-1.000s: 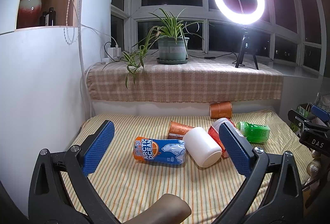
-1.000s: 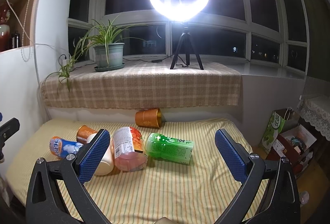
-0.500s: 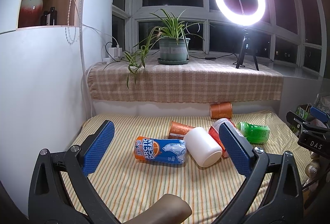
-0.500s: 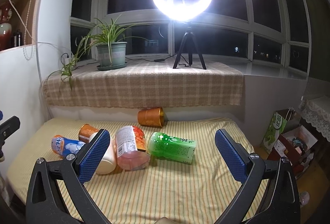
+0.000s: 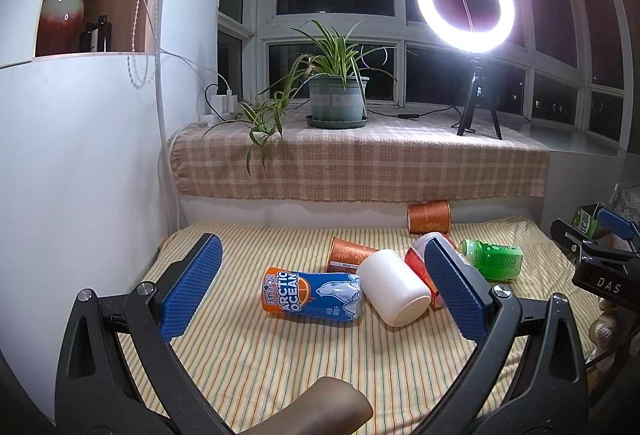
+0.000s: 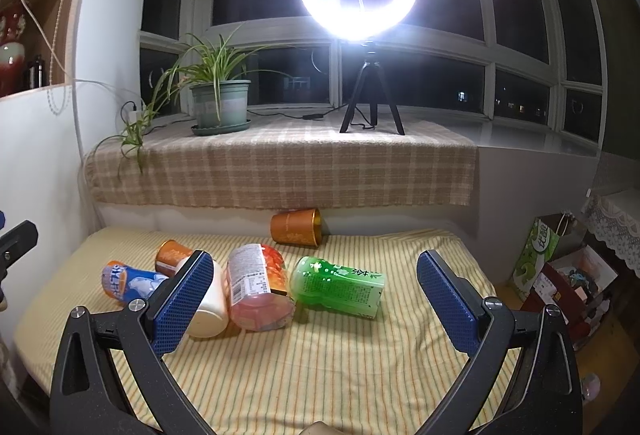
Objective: Flip cup upright
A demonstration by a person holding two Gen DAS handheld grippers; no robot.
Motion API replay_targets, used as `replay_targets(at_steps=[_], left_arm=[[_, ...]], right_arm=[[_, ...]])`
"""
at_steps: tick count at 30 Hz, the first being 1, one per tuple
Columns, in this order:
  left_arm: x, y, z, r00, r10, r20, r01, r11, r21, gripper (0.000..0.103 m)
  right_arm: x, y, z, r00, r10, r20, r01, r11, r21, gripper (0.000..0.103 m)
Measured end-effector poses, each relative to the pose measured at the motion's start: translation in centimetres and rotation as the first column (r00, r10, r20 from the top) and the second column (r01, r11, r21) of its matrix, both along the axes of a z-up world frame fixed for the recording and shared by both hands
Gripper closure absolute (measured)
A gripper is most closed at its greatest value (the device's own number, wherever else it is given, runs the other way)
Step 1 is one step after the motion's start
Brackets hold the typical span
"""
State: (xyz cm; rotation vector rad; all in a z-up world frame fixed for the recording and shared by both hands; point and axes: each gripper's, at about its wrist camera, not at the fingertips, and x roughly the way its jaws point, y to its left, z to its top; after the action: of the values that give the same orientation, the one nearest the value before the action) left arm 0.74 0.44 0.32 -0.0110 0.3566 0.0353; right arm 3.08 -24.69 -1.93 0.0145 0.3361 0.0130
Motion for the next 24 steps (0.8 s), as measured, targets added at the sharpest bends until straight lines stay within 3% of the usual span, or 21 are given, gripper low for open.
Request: replay_targets(at_steps=[24], left_arm=[[-0.1,0.7,0.2,1.0,0.009,-0.004,-0.009,1.0,-0.003,0.0]], right_arm=[[1.0,1.2,-0.4,0.997,0.067,-0.029,-0.068,0.997,-0.023,0.002]])
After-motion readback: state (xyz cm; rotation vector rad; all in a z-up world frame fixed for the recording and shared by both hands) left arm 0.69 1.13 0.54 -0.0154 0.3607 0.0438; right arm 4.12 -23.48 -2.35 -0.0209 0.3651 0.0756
